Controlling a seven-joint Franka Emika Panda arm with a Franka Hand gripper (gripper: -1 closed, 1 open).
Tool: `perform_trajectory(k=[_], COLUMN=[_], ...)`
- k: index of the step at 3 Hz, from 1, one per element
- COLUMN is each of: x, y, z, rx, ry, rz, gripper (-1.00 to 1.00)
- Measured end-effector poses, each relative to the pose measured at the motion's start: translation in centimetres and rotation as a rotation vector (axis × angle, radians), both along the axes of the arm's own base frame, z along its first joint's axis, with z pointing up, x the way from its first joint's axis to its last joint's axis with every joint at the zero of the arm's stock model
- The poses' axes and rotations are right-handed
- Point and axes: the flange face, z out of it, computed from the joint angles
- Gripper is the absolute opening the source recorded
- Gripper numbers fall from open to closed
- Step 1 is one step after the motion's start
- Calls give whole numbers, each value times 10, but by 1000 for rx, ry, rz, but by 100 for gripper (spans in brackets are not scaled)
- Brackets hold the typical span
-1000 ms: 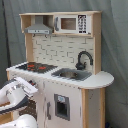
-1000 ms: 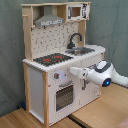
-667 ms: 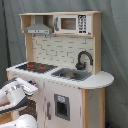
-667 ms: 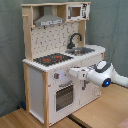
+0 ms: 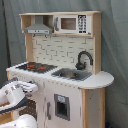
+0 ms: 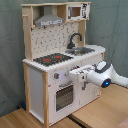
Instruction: Play with the kitchen
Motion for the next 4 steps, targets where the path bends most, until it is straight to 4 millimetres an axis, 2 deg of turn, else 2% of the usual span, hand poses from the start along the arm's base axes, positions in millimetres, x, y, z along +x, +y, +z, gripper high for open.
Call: perform_trajectory(k=[1,2,3,4], x=[0,2,2,1], y=[1,0,0,0], z=[0,1,1,0], rx=[-101,-34,-24,-4], ry=[12,-13,-14,-17], rz=[-3,-23,-23,-22], gripper=[-100,-100,100,100])
